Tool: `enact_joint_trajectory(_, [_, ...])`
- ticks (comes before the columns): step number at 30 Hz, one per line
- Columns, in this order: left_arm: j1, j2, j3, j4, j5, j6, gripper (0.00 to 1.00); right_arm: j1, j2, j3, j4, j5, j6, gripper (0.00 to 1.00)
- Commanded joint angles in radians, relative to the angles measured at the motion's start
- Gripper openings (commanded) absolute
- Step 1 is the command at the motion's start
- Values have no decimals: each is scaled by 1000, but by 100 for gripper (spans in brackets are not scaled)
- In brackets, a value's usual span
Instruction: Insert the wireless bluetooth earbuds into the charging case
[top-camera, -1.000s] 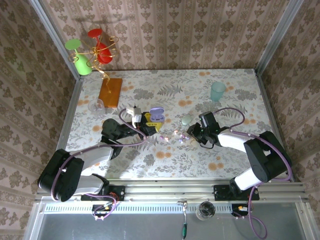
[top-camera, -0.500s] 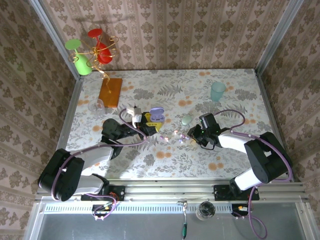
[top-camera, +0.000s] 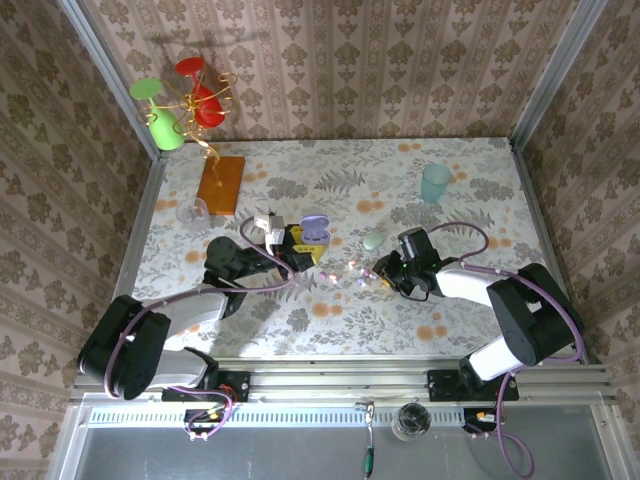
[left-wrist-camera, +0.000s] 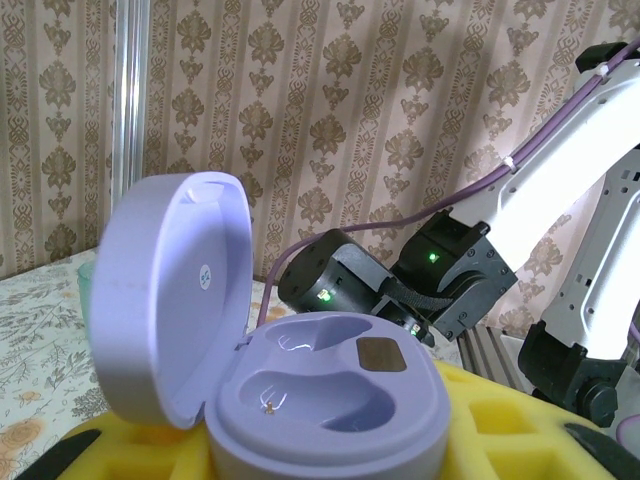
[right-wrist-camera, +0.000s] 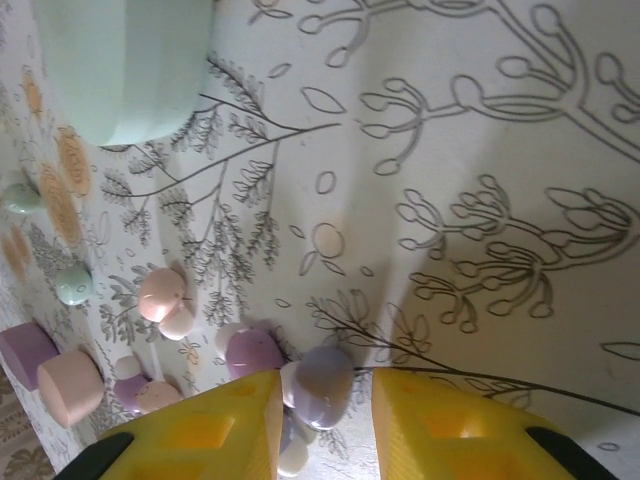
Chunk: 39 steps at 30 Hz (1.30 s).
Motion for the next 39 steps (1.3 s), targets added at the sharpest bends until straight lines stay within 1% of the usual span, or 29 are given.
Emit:
enact_joint_trajectory(1, [3,8,13,29,6,11,26,4,10,-19,11,-2,17,32])
enact_joint_trajectory(7, [2,8,14,30,9,7,26,5,41,-18,54,-1,24,28])
enact_joint_trajectory(13, [1,7,12,29,6,7,26,5,67,-10,61,-3,21,25])
enact_joint_trajectory(19, [1,6,4,29,-3,18,26,5,50,-11,45,6,-2,22])
enact_joint_trajectory(22, [3,12,-3,29,-15,38,26,8,3,12,-41,44,-74,23])
enact_joint_trajectory(24, [5,19,-5,12,-26,56,26,8,-36,30,-98,66,-155,23])
enact_joint_trajectory(27, [5,18,-2,-75,-36,133,25,15,-105,71,-211,92,-294,23])
enact_joint_trajectory(31, [5,13,5,-178,-52,219,25,27,-217,97,-279,93,-427,23])
enact_joint_trajectory(33, [4,13,16,-252,-78,274,25,37,-268,123,-324,102,-485,23])
enact_joint_trajectory(37, [2,27,23,-273,-106,327,25,92,-335,189,-425,169,-594,22])
enact_joint_trajectory(39, [2,40,33,-278,-109,338,25,129,-365,216,-441,198,-633,21])
